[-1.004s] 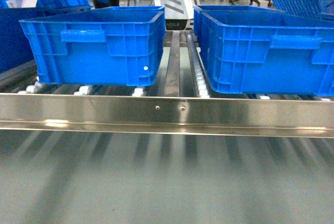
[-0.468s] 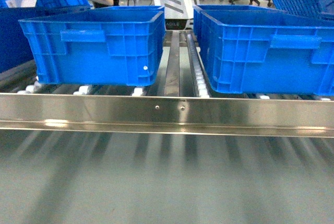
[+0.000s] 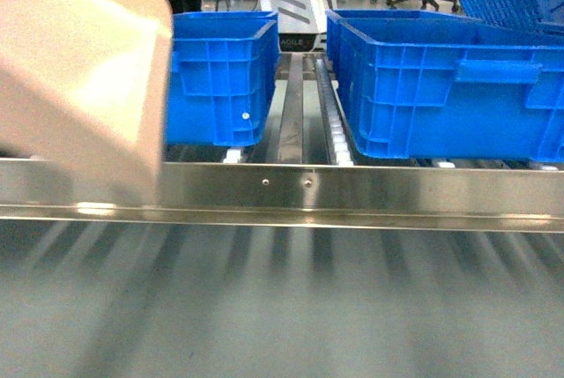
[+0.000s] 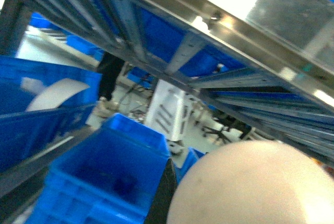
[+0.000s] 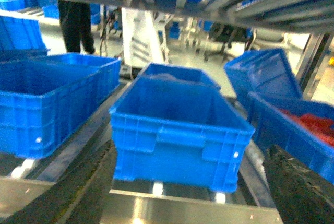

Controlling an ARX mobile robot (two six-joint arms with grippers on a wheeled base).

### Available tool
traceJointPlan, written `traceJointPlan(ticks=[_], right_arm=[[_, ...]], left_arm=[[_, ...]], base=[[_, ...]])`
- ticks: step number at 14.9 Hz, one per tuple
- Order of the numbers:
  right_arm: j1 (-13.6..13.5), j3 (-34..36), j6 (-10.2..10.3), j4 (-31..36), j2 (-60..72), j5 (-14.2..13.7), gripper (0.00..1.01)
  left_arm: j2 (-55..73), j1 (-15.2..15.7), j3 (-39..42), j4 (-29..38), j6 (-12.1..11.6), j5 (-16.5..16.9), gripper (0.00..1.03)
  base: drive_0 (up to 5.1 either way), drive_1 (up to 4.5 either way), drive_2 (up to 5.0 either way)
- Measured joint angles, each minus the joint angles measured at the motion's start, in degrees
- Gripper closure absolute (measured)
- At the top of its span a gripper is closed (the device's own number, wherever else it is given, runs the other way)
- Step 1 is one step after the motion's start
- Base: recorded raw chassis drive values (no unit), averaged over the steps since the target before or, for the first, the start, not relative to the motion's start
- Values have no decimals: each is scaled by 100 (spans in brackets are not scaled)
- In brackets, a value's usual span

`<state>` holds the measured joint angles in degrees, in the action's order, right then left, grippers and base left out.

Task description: Place part in tray to right shelf

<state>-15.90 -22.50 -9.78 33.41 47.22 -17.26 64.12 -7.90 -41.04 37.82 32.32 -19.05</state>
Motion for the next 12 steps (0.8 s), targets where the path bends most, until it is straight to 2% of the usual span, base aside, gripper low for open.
traceJointPlan(ticks=[1,2,3,4,5,6,7,8,12], right_arm=[[184,31,400,-817,-391,326,24],[361,291,658,-1123,-713,463,37],[522,595,809,-1123,-839,603,52],[636,850,874,-1121,-992,767,66],[756,1019,890,-1095,-1213,881,79],[1106,1469,925,-1207,-1762,1261,99],[1565,1593,935,-1287,-1945,1661,99],[1626,1659,942,-1335,-2107,1655,99],[1591,1947,942,-1709,-2754,1727,99]], left_arm=[[-363,299,87,-1088,-817,734,91],[-599,459,490,-1434,-1834,1154,91],[-807,422,1113,-1375,-2549,1486,91],[-988,450,1484,-1174,-2859,1711,91],[-1268,752,1777,-1005,-2988,1893,91],[-1856,765,2636,-841,-3128,1930,91],[-2063,774,2865,-837,-3130,1908,91],[-2282,800,3014,-835,-3130,1884,91],[-3080,785,3554,-1113,-3130,1904,91]], base=[[0,0,0],[0,0,0],[0,0,0],[0,0,0],[0,0,0],[0,0,0],[0,0,0],[0,0,0],[0,0,0]])
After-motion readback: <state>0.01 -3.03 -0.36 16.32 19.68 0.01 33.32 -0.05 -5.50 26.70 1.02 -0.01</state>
